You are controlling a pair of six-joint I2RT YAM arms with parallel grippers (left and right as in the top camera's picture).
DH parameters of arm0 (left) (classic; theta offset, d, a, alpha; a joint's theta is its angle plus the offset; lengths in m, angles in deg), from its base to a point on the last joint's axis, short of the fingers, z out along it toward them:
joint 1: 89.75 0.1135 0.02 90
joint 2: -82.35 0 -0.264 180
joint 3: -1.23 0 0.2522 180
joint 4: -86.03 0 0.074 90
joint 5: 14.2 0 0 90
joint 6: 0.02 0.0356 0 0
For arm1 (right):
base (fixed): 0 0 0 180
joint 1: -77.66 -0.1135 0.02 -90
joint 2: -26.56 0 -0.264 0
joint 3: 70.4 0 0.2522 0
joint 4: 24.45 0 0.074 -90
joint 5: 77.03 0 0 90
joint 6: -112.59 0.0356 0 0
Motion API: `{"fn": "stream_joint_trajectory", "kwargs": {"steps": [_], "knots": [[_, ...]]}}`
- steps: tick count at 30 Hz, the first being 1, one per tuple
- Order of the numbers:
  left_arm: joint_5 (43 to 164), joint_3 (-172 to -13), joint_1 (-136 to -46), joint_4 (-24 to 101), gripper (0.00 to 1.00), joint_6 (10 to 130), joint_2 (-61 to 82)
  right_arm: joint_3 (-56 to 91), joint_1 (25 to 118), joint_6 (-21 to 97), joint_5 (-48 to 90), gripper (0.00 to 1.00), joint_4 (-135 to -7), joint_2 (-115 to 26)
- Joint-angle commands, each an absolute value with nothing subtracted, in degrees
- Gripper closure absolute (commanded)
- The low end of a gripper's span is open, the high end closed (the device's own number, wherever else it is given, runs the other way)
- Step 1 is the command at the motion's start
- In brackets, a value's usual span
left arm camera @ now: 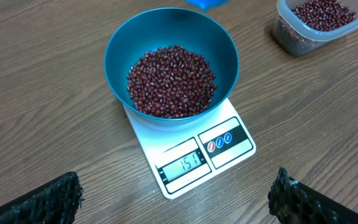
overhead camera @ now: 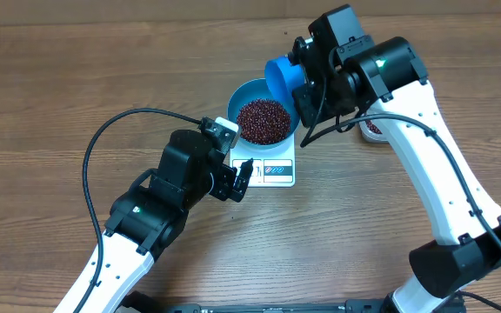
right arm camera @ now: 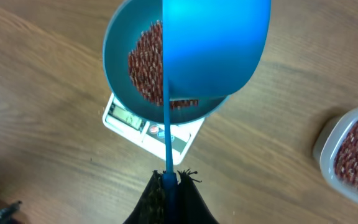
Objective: Scoop item into bowl and weigh 150g on scale
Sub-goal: 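Carry the blue cup left over the teal bowl on the scale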
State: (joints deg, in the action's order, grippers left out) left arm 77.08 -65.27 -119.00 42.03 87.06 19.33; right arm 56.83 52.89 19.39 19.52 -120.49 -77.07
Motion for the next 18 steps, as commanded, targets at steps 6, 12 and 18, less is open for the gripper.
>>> {"fn": "stream_joint_trajectory", "kwargs": {"steps": [6,12,18], "knots": [[77.11,-64.74,-119.02,42.09,0.01,86.54,18.98,58.08,52.8,19.54,20.9,0.96,-121.45,-77.29],[77.11,-64.74,-119.02,42.09,0.0,86.54,18.98,58.08,51.95,19.98,20.87,0.96,-121.15,-79.04],[77.11,-64.74,-119.02,42.09,0.0,86.54,18.98,58.08,49.98,20.83,20.5,0.96,-119.07,-81.64]]}}
